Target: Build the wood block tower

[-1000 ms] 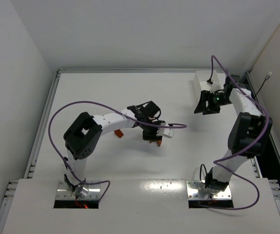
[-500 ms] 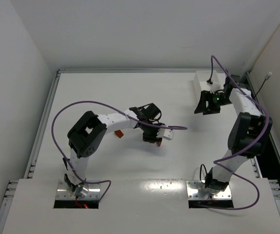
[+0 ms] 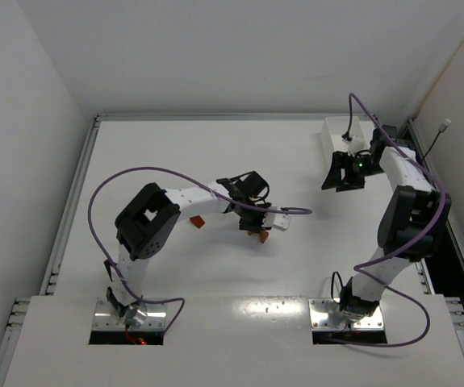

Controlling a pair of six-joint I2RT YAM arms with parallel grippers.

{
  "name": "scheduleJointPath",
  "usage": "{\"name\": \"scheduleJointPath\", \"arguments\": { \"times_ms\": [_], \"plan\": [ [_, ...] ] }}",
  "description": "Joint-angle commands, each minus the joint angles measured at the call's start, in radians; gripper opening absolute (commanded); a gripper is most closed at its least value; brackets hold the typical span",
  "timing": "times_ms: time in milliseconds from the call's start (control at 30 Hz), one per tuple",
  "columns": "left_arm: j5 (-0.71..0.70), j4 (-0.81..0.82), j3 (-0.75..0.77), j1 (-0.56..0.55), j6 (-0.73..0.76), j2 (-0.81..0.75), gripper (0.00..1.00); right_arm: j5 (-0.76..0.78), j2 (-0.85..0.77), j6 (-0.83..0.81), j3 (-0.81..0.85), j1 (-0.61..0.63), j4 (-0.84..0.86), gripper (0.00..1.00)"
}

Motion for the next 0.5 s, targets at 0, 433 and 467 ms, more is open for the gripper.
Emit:
{"name": "scheduleJointPath", "arguments": {
  "times_ms": [0,433,467],
  "plan": [
    [-0.004,0.069,0.025,-0.018,-0.029,-0.016,0.0,-0.009,0.015,-0.022,0.003,-0.005,0.001,0.58],
    [-0.593,1.232,-0.757,-0.137,0.07,-0.559,0.0,-0.272,0.069,0.044,0.044,0.043,0.001,0.58],
    [-0.613,1.273,-0.786,-0.137,0.09,-0.578,0.0,-0.315,0.069,0.044,0.044,0.055,-0.01,0.58]
  ]
}}
